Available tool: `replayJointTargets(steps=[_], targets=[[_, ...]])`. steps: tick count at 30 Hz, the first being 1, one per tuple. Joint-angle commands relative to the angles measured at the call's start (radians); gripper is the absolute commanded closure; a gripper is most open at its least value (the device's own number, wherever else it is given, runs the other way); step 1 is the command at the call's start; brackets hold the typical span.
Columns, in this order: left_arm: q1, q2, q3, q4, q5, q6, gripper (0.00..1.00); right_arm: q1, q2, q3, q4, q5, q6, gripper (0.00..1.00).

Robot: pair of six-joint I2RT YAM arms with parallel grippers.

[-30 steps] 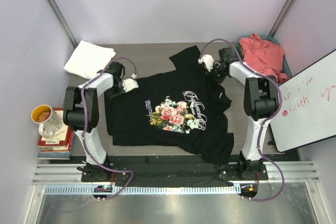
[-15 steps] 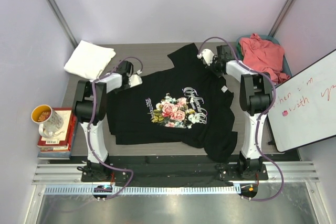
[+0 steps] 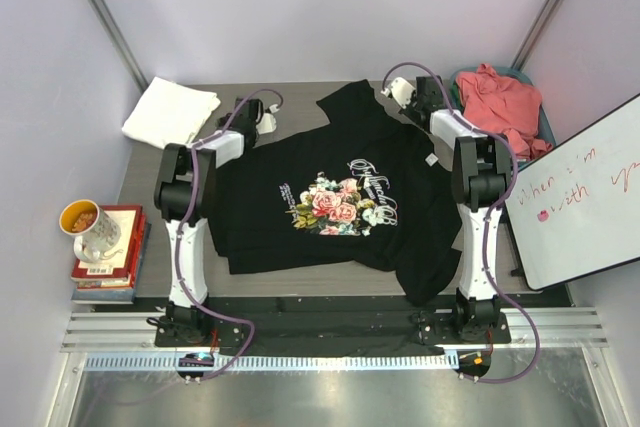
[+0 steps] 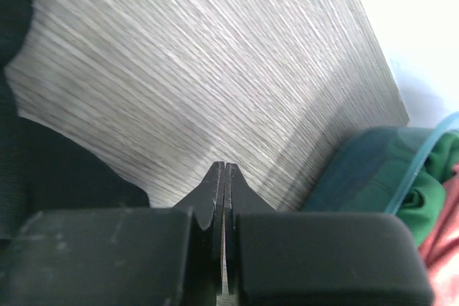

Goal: Fold and stack the t-shirts
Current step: Flatten out the tshirt

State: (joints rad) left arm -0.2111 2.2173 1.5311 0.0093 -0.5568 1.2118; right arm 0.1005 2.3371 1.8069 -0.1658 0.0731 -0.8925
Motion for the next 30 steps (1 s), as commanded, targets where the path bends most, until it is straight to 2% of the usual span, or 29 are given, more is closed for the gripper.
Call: replayJointTargets(steps=[1,3,4,6,8,10,12,13,17,20,26,30], targets=[[-0.025,-0.074,-0.015,-0.006,-0.046,-0.007,1.00,0.001,-0.057,0.005,0.045,0.033,0.009,0.96],[-0.034,-0.161,-0.046,-0.080,-0.034,-0.052,1.00,0.004,-0.105,-0.041,0.046,-0.008,0.039,0.93],[-0.036,-0.192,-0.054,-0.173,-0.014,-0.105,1.00,0.004,-0.155,-0.055,0.045,-0.030,0.056,0.91],[-0.037,-0.240,-0.071,-0.262,0.011,-0.153,1.00,0.013,-0.203,-0.095,0.040,-0.122,0.098,0.84],[-0.037,-0.300,-0.100,-0.379,0.050,-0.190,1.00,0.022,-0.248,-0.115,0.040,-0.210,0.122,0.83],[-0.039,-0.340,-0.132,-0.432,0.064,-0.202,1.00,0.036,-0.255,-0.118,0.043,-0.257,0.173,0.87],[-0.037,-0.355,-0.164,-0.462,0.070,-0.210,1.00,0.047,-0.239,-0.103,0.081,-0.291,0.220,0.98],[-0.039,-0.360,-0.169,-0.482,0.087,-0.219,1.00,0.056,-0.228,-0.097,0.103,-0.298,0.271,0.99],[-0.037,-0.344,-0.160,-0.615,0.127,-0.259,1.00,0.087,-0.127,-0.006,0.158,-0.325,0.363,0.99],[-0.036,-0.308,-0.155,-0.655,0.141,-0.271,1.00,0.107,-0.067,0.067,0.160,-0.338,0.418,0.99],[-0.034,-0.220,-0.091,-0.778,0.185,-0.319,1.00,0.154,0.044,0.173,0.132,-0.340,0.420,0.99],[-0.033,-0.176,-0.043,-0.836,0.218,-0.359,1.00,0.171,0.059,0.163,0.121,-0.338,0.392,0.99]])
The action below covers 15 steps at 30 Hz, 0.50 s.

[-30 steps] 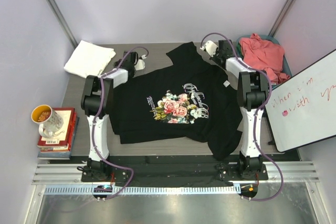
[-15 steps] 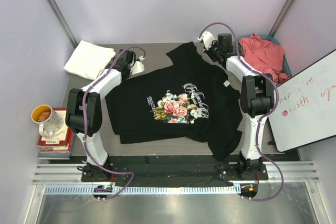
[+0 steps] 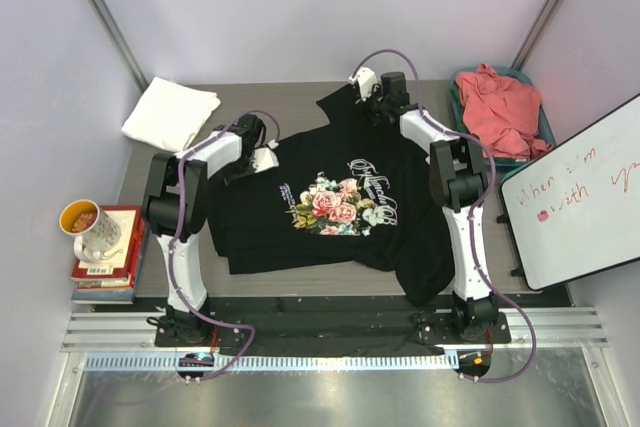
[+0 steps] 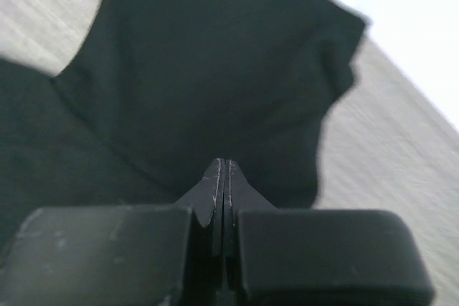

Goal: Fold and stack the t-shirts
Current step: Flatten out the tshirt

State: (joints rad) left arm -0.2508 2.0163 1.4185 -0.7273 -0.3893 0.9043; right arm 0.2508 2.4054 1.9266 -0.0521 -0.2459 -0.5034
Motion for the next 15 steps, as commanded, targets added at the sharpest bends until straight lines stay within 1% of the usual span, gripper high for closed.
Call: replayJointTargets(steps=[1,7,10,15], targets=[[0.007,0.033,0.074,-0.096,0.049,-0.059,1.00,0.024,-0.002,0.040,0.005,-0.016,-0.004,0.99],[0.007,0.134,0.108,-0.093,0.000,-0.082,1.00,0.031,0.044,0.067,-0.003,0.020,-0.038,0.99],[0.007,0.173,0.126,-0.087,-0.020,-0.093,1.00,0.033,0.096,0.116,-0.014,0.057,-0.056,0.99],[0.007,0.220,0.152,-0.046,-0.098,-0.096,1.00,0.034,0.194,0.221,-0.048,0.131,-0.095,0.99]])
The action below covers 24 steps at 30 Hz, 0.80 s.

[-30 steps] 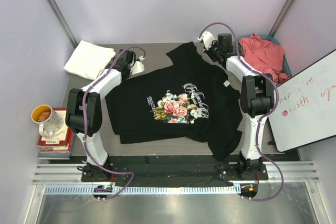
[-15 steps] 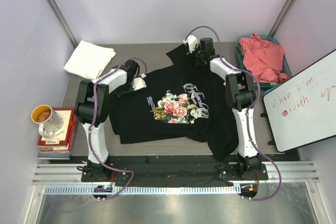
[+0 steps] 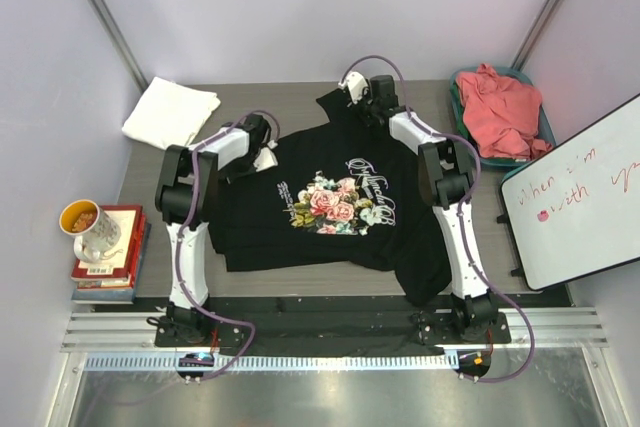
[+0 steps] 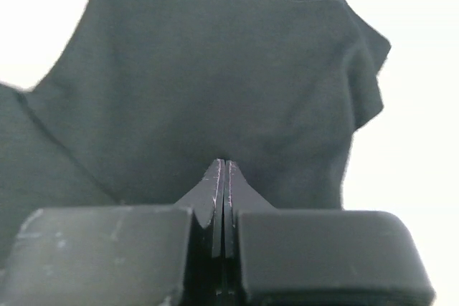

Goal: Fold and stack the t-shirts
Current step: Flatten out the tshirt

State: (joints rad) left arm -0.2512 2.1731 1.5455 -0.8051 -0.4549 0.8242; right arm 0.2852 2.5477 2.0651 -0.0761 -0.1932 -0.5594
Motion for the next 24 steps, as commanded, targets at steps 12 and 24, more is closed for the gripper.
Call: replayJointTargets(steps=[12,24], targets=[[0.007,0.182,0.180,0.213,-0.159,0.087,1.00,-0.034,0.160,0.199,0.033,0.274,-0.129,0.99],[0.003,0.355,0.416,0.383,-0.241,0.260,1.00,-0.064,0.218,0.204,0.211,0.445,-0.250,0.99]])
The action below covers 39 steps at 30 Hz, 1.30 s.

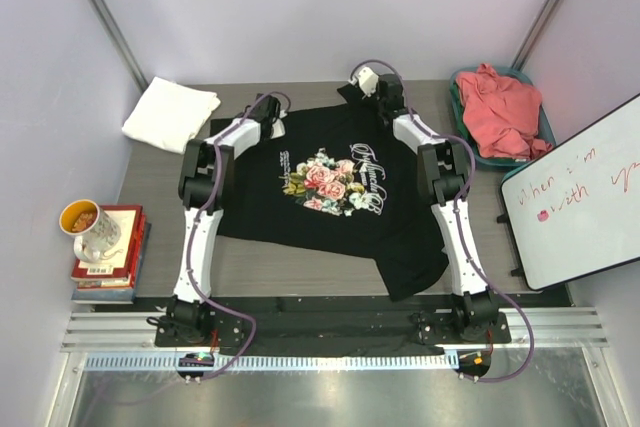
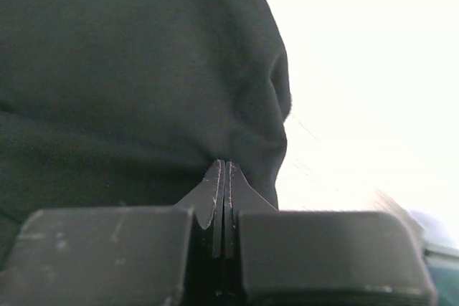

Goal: Fold and stack the t-shirts
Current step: Flatten out the tshirt, then grap the side of the flattened tshirt closest away from the robot with both arms

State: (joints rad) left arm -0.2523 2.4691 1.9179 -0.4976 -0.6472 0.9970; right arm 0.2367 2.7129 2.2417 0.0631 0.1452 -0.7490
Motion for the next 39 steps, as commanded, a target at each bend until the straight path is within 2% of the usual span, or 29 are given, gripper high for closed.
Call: replayJointTargets(steps=[1,7,8,10,11,12,13,14,15,17,19,20,22,24,25,27,30,33,39], targets=[[0.005,0.068,0.044,0.091,-0.054,0.097,1.00,-0.019,0.060,0.036,0.101,0.117,-0.082,0.99],[0.004,0.045,0.021,0.250,-0.072,0.101,1.00,-0.023,0.044,0.033,0.193,0.160,-0.079,0.98],[0.002,0.022,0.006,0.275,-0.075,0.100,1.00,-0.019,0.024,0.023,0.199,0.160,-0.058,0.96],[-0.001,-0.007,-0.010,0.326,-0.081,0.086,0.98,-0.016,-0.056,-0.032,0.205,0.136,-0.029,0.80],[-0.004,-0.050,-0.029,0.333,-0.083,0.078,0.81,-0.007,-0.092,-0.062,0.208,0.128,-0.017,0.72],[-0.008,-0.076,-0.046,0.343,-0.086,0.071,0.71,-0.004,-0.131,-0.098,0.216,0.122,-0.009,0.59],[-0.011,-0.106,-0.071,0.347,-0.082,0.045,0.62,0.001,-0.227,-0.176,0.221,0.097,0.000,0.55],[-0.016,-0.149,-0.129,0.347,-0.075,0.031,0.47,0.004,-0.276,-0.221,0.215,0.082,0.013,0.51],[-0.019,-0.229,-0.164,0.349,-0.065,0.020,0.37,0.009,-0.341,-0.270,0.207,0.059,0.031,0.45],[-0.030,-0.332,-0.288,0.346,-0.025,-0.003,0.16,0.015,-0.532,-0.449,0.190,-0.013,0.034,0.40],[-0.036,-0.494,-0.382,0.305,0.056,-0.015,0.09,0.026,-0.663,-0.650,0.146,-0.068,-0.013,0.36],[-0.041,-0.545,-0.469,0.276,0.090,-0.015,0.00,0.027,-0.797,-0.712,0.111,-0.131,-0.036,0.34],[-0.042,-0.698,-0.557,0.239,0.180,-0.008,0.00,0.027,-0.924,-0.865,-0.039,-0.194,-0.114,0.32],[-0.044,-0.791,-0.666,0.124,0.239,0.017,0.00,0.026,-1.100,-0.970,-0.165,-0.248,-0.202,0.31],[-0.044,-0.867,-0.701,0.096,0.259,0.018,0.00,0.020,-1.155,-1.078,-0.254,-0.262,-0.287,0.31],[-0.042,-0.933,-0.802,0.004,0.334,0.037,0.05,0.012,-1.327,-1.187,-0.354,-0.306,-0.381,0.31],[-0.050,-1.044,-0.931,-0.045,0.403,0.046,0.11,-0.007,-1.525,-1.423,-0.501,-0.332,-0.539,0.32],[-0.059,-1.090,-1.022,-0.056,0.437,0.037,0.11,-0.008,-1.671,-1.536,-0.577,-0.346,-0.601,0.32],[-0.059,-1.130,-1.184,0.019,0.435,0.063,0.12,-0.010,-1.788,-1.616,-0.658,-0.348,-0.595,0.34]])
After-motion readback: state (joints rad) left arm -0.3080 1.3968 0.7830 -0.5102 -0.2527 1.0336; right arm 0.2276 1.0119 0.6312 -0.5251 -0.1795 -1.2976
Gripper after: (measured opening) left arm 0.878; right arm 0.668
